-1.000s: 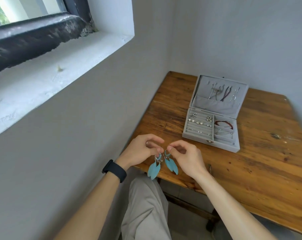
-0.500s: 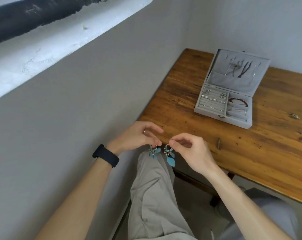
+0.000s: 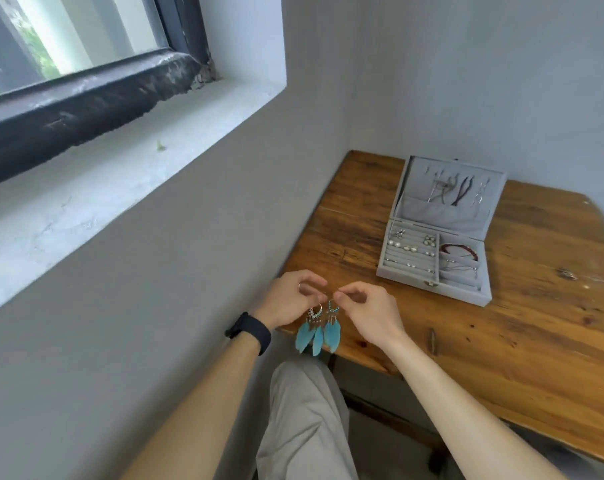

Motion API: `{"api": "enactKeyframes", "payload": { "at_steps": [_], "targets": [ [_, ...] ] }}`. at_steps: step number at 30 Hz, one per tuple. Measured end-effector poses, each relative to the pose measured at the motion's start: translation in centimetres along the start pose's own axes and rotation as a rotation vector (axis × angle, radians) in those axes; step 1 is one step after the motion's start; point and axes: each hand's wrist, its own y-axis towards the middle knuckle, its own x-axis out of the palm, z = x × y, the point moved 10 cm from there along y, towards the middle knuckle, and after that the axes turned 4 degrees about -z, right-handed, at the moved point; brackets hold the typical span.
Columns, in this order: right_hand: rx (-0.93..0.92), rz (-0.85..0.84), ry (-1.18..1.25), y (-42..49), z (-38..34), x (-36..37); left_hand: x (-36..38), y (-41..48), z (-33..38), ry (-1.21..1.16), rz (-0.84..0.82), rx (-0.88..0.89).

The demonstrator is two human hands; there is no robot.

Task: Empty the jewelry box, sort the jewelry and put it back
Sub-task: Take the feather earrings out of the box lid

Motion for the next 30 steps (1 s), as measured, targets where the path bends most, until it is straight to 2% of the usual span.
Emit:
{"api": "enactKeyframes", "payload": {
  "at_steps": [8, 15, 20, 24, 30],
  "targets": [
    [0.07, 0.055, -0.146, 4.1, 1.7, -0.8, -0.3, 4.2, 0.9, 0.207, 0.075, 0.147],
    [0.069, 0.132, -0.259, 5.3, 2.3, -1.4, -0.4, 5.5, 1.6, 0.339, 0.177, 0.204],
    [0.002, 0.213, -0.367, 5.2, 1.6, -1.8, -0.5, 5.3, 1.4, 0.347, 0.209, 0.203],
    [-0.02, 0.289, -0.34, 3.9, 1.5, -2.4, -1.1, 4.1, 0.9, 0.337, 0.288, 0.19],
    [-0.102, 0.228, -0.405, 1.7, 1.3, 0.1, -0.3, 2.0, 0.3, 0.514, 0.296, 0.227]
  ]
}}
